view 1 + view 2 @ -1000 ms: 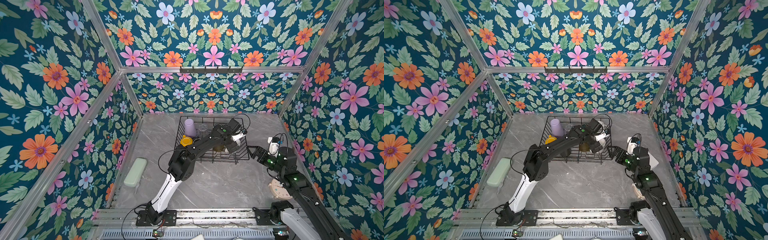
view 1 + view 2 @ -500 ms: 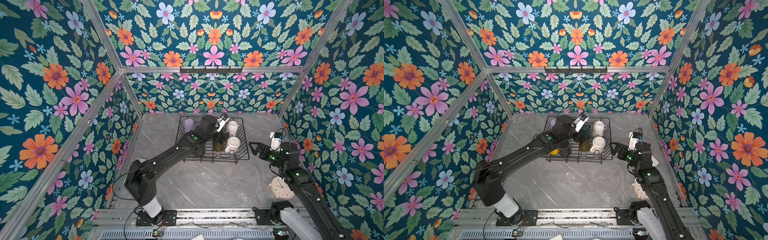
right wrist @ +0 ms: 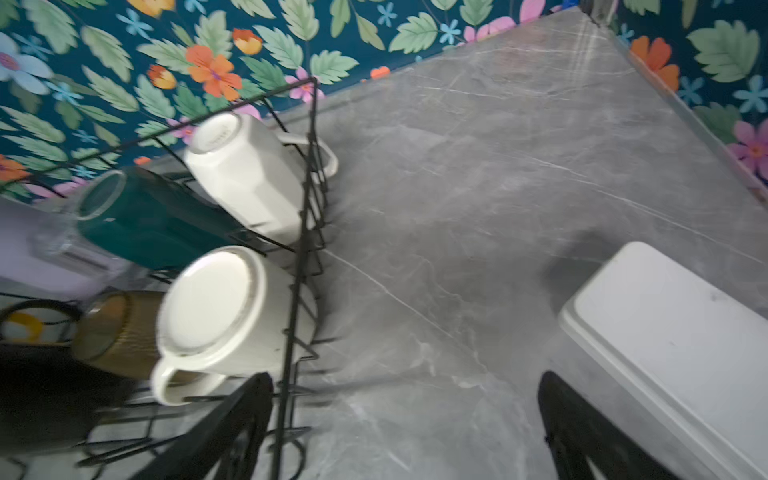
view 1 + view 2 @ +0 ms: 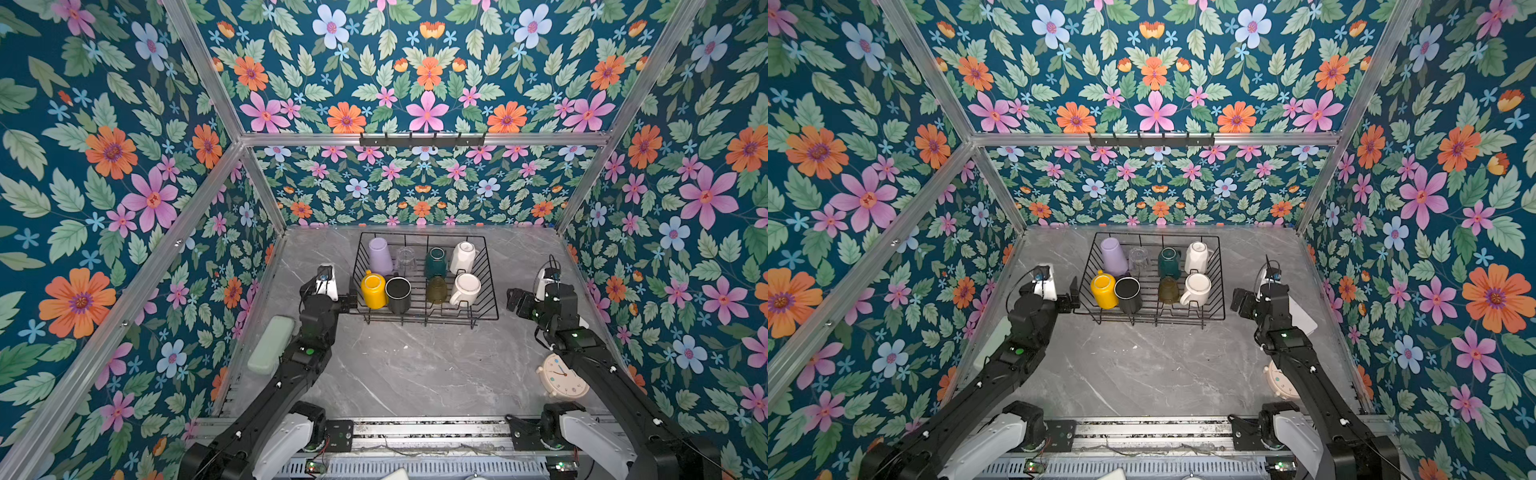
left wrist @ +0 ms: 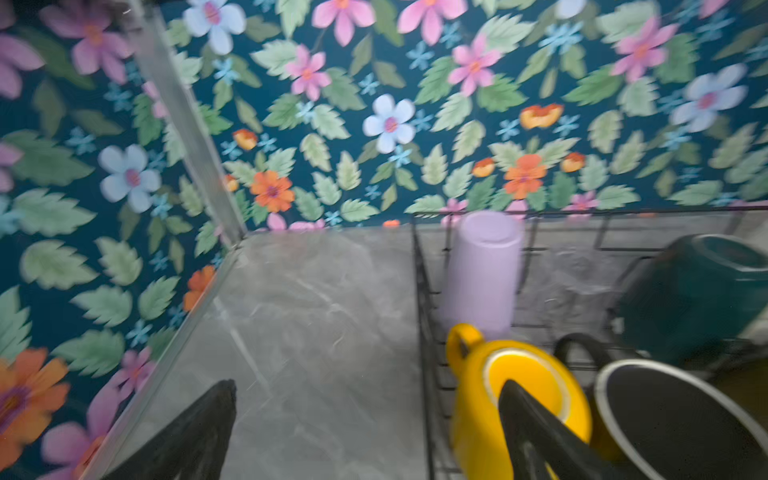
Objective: Load the cups into the dish rack
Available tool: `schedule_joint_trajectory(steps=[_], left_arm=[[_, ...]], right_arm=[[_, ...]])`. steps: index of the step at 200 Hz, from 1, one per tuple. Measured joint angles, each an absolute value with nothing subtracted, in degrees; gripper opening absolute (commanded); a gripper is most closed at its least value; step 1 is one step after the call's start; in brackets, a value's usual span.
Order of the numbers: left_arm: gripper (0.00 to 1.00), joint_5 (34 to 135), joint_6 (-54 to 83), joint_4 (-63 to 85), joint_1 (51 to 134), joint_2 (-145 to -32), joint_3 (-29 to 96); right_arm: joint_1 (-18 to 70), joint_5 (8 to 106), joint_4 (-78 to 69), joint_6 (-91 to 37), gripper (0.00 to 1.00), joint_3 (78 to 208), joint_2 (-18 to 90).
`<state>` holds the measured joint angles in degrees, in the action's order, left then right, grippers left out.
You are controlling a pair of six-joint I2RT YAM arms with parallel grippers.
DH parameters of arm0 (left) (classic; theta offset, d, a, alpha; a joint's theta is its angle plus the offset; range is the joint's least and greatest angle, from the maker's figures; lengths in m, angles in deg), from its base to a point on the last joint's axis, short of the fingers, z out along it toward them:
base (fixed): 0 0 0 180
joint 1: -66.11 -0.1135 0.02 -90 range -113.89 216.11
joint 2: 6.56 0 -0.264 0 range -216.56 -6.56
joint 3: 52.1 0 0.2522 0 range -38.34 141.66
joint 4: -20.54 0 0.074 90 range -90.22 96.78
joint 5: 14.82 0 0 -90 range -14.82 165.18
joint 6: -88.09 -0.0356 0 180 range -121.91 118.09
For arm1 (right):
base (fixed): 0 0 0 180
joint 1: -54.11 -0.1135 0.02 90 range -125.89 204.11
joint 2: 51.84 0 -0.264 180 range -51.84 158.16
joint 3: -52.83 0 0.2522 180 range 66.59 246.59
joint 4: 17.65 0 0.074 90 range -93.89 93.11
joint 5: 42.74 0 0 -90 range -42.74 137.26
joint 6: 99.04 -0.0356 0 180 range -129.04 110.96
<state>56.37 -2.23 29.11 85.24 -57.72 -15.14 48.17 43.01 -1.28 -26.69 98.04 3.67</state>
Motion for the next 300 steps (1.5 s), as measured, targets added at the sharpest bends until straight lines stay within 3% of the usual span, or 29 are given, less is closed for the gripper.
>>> schedule_joint_trajectory(steps=[75, 146, 185, 300], left_arm=[[0.99, 49.2, -3.6, 52.6, 78.4, -73.4, -28.4], [0.99, 52.0, -5.3, 75.6, 76.6, -93.1, -26.4], [1.0, 54.4, -4.0, 82.8, 72.1, -98.2, -26.0], [1.0, 59.2, -2.1, 80.5, 69.9, -99.3, -23.3]], right_arm=[[48.3, 31.1, -22.8, -17.3, 0.99, 87.9, 12.7], [48.4, 31.2, -46.1, -11.3, 0.99, 83.9, 25.7], [50.1, 33.4, -50.7, -10.0, 0.99, 83.7, 27.7], [52.6, 37.9, -56.4, -11.0, 0.99, 83.1, 31.0]])
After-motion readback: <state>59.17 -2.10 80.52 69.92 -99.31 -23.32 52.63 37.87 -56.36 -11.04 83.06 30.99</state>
